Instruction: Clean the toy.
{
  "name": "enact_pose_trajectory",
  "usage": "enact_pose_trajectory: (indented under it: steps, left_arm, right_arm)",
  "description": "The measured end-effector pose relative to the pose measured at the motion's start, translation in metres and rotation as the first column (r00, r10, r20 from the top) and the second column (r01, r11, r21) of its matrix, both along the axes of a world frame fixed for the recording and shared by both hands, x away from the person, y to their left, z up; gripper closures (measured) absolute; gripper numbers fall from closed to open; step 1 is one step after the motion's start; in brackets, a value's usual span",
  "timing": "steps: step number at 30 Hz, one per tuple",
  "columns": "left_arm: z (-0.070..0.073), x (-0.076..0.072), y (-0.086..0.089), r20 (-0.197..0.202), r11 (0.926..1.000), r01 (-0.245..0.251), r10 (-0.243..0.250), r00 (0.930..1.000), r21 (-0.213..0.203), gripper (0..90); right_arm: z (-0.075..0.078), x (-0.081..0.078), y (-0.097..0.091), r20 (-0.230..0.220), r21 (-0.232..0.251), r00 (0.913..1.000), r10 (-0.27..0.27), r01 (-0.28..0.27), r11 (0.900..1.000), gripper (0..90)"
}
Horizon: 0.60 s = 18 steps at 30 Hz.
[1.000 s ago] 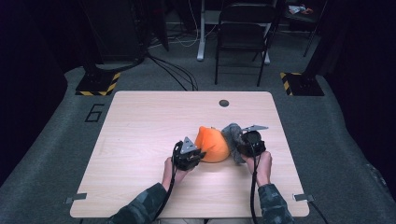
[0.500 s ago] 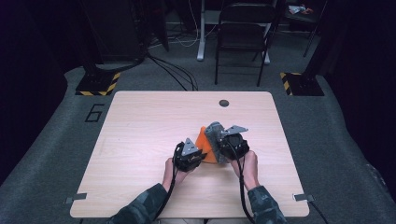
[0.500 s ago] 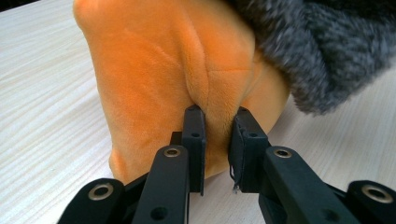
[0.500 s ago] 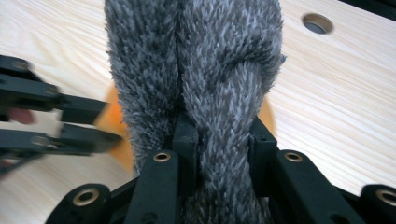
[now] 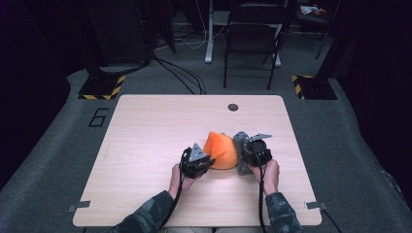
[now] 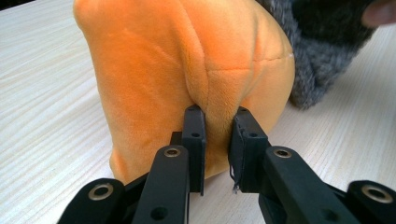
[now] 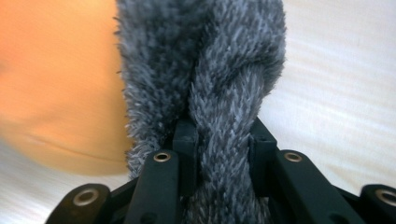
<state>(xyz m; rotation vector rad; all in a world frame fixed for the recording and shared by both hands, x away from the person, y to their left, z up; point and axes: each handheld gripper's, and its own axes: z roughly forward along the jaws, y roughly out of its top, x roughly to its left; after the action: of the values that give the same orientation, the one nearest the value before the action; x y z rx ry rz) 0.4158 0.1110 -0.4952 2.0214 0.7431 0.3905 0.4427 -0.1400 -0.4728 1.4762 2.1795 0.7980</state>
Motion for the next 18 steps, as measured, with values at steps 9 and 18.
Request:
enact_pose_trajectory:
  steps: [9,18]
  left_arm:
    - [-0.001,0.002,0.002,0.0,0.9999,-0.014,0.014,0.9999,-0.005,77.2]
    - [-0.001,0.0,0.001,0.003,0.9999,-0.013,0.013,0.9999,-0.005,77.1]
  right_arm:
    - [0.015,-0.001,-0.011,0.014,0.052,0.9997,-0.02,0.019,0.9985,71.5]
    - [0.066,-0.027,0.036,0.194,0.076,0.9699,0.147,-0.165,0.9834,71.5]
